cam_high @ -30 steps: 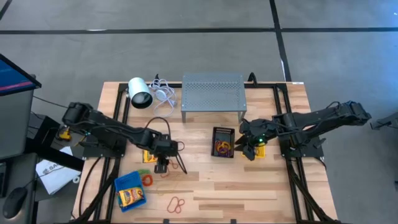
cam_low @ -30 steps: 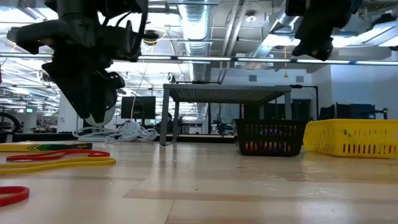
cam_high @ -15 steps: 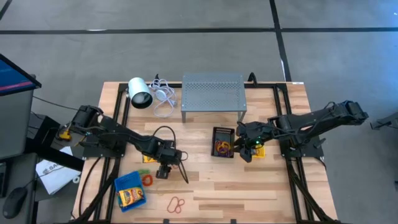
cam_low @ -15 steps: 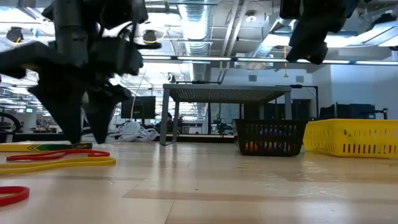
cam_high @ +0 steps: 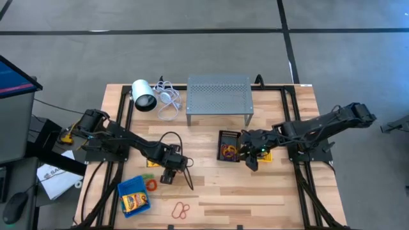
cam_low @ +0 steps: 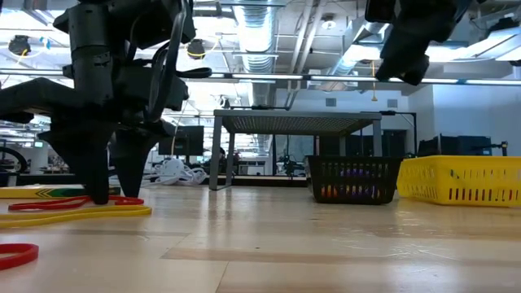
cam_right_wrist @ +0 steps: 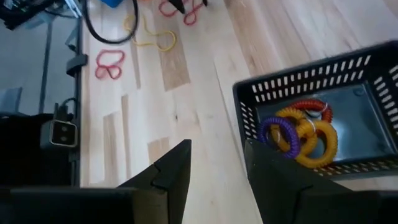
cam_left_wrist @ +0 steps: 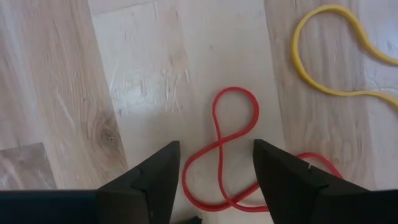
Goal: Pick & Place Office Desk Supplies
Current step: Put the red rubber band into the yellow basket
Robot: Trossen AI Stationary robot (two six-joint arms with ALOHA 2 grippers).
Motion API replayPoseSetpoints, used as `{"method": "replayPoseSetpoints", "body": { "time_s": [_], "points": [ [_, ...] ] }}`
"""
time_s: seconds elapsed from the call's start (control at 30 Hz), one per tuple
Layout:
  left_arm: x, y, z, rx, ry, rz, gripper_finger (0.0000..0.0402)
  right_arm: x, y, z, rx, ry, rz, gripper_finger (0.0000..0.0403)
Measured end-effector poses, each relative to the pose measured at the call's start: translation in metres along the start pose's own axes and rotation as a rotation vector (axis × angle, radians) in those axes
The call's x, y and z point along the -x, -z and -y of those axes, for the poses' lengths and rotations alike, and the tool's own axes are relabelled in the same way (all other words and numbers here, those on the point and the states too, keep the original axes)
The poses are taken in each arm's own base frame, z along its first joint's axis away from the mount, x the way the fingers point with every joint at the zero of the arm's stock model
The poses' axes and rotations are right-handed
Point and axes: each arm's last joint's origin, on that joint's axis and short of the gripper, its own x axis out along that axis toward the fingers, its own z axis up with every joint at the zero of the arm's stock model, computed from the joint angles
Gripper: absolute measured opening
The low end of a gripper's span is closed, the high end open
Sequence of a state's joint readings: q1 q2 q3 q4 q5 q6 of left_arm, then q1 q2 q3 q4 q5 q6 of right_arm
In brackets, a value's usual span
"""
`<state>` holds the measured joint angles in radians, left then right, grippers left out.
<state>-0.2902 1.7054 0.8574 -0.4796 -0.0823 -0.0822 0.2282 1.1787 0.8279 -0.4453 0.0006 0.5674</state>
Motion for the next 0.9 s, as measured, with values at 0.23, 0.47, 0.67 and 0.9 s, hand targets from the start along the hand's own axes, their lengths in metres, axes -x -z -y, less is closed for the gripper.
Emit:
{"method": "replayPoseSetpoints", "body": {
  "time_s": [0.23, 0.47, 0.67, 0.9],
  "points": [
    [-0.001, -0.001, 0.000, 0.009, -0.010, 0.010, 0.0102, -0.002, 0.000, -0.002, 0.005, -0.012, 0.009, 0.0147],
    [-0.001, -0.001, -0.001, 0.056, -0.032, 0.018, 0.0008, -0.002, 0.000, -0.002, 0.005, -0.012, 0.009, 0.0147],
    [0.006, -0.001, -0.002, 0.069, -0.029, 0.045, 0.0001, -0.002, -0.001, -0.003, 0.005, -0.018, 0.018, 0.0147],
    [0.048, -0.002, -0.009, 0.146, -0.038, 0.187, 0.0001, -0.002, -0.002, -0.003, 0.005, -0.022, 0.024, 0.0147]
  ]
}}
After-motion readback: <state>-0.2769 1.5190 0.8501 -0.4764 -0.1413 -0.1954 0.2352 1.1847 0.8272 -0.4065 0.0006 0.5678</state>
